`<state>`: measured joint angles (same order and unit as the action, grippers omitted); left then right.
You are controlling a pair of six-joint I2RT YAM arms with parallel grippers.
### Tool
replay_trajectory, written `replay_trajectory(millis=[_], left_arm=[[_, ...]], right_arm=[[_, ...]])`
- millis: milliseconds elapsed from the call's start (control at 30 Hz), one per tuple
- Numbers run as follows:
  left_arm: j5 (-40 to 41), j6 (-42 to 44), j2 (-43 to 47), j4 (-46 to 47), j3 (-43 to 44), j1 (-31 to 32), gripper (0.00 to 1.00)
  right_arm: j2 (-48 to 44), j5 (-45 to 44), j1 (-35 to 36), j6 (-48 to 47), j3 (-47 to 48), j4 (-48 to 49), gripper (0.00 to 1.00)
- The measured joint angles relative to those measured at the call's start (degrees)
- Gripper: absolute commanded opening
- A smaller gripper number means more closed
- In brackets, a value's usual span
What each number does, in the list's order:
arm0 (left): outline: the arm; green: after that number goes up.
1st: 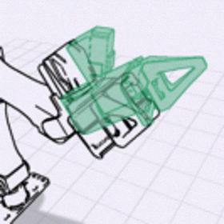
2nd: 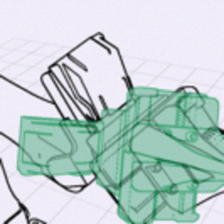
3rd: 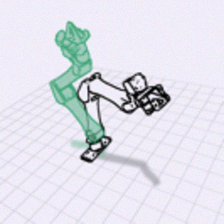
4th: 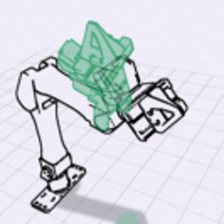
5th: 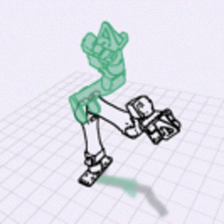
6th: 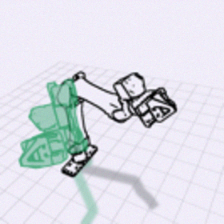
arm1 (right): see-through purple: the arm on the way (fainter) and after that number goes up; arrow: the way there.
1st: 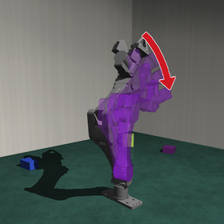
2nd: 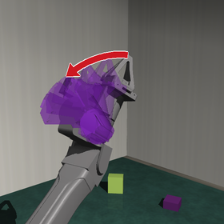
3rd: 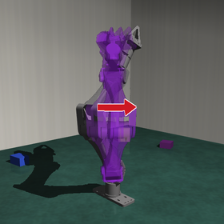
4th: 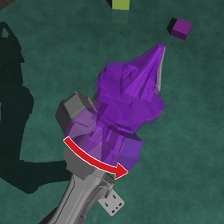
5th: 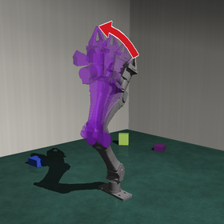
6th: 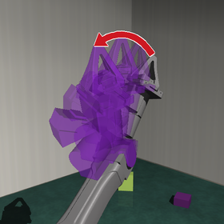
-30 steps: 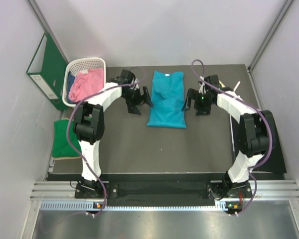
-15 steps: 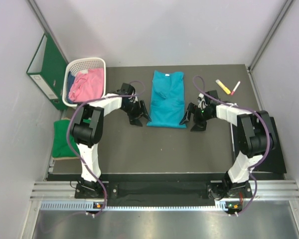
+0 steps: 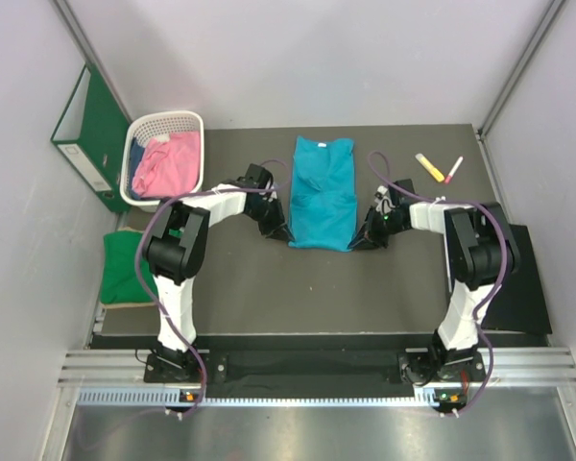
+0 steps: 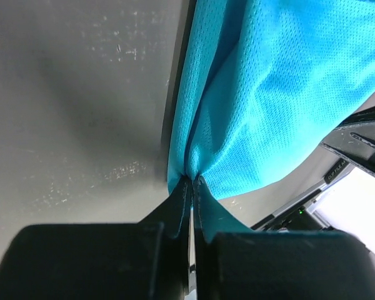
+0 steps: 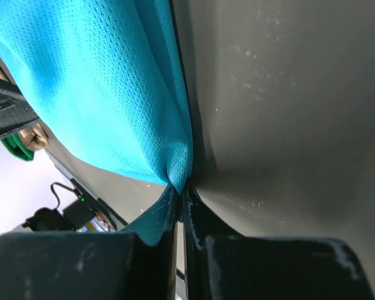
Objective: Fold and stack the t-shirts
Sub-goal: Grab one side of the 2/3 rectangular tshirt with both arms, then fold the long partially folded tshirt into a neat square
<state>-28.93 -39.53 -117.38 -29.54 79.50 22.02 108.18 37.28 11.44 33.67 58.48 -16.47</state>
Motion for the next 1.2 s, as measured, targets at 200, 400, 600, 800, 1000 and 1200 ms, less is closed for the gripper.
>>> replay_trajectory(millis=[200, 400, 600, 800, 1000, 1200], left_arm=[[-0.2, 0.0, 0.8, -0.6, -1.1, 0.0, 0.00], [-0.2, -0.3, 8.3, -2.4, -9.0, 1.7, 0.00], [-0.3, -1.5, 17.2, -6.8, -13.0, 6.3, 0.00], [-0.1, -1.6, 19.0, -13.4, -6.1, 6.8, 0.00], [0.0, -0.3, 13.9, -16.3, 8.8, 6.0, 0.00], [-1.2, 1.2, 7.8, -17.5, 18.2, 3.4, 0.00]], right_arm=[[-2.9, 0.1, 0.0, -0.8, -2.3, -1.3, 0.00], [-10.9, 1.1, 0.0, -1.1, -7.3, -4.8, 0.00], [-19.3, 2.8, 0.0, -1.5, -11.4, -9.5, 0.01], [-23.8, 4.3, 0.0, -2.0, -10.3, -14.0, 0.02], [-20.4, 4.8, -0.2, -4.2, 1.7, -17.5, 0.03], [-10.1, 5.3, -0.9, -8.3, 17.6, -18.0, 0.04]])
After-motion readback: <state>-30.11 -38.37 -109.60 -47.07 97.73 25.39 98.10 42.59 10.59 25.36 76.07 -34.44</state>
